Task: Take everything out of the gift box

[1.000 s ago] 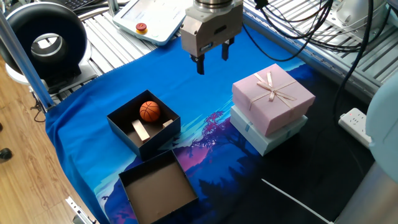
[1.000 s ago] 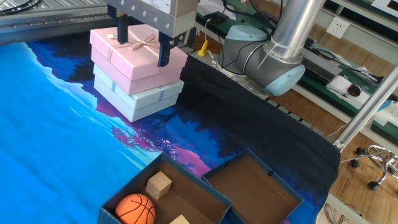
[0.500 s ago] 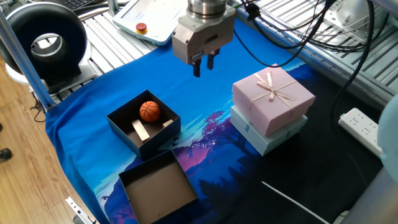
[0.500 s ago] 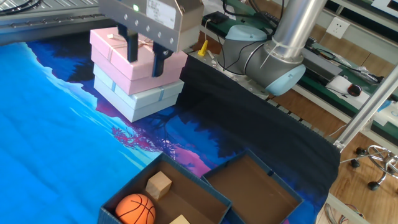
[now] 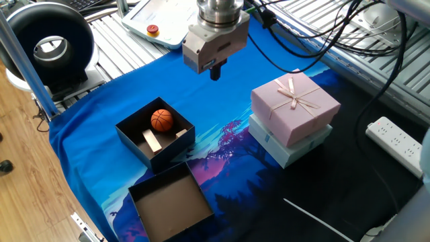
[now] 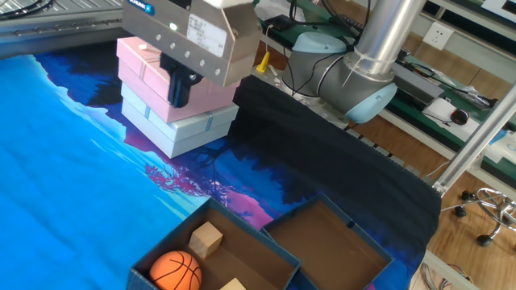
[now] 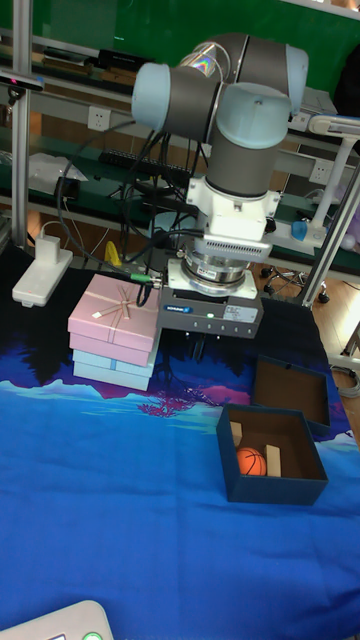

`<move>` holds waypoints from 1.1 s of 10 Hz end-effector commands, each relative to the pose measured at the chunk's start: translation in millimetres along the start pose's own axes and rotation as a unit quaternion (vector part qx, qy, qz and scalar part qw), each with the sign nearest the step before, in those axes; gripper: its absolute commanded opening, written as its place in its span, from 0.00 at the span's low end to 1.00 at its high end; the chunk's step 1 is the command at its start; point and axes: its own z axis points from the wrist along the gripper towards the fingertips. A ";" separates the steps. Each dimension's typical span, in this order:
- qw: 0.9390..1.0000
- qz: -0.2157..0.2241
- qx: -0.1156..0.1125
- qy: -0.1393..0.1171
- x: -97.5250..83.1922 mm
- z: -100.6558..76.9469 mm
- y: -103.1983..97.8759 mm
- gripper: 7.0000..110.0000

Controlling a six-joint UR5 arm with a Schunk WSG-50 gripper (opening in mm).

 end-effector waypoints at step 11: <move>0.999 -0.008 -0.023 0.040 30.4 17.6 27.4 0.00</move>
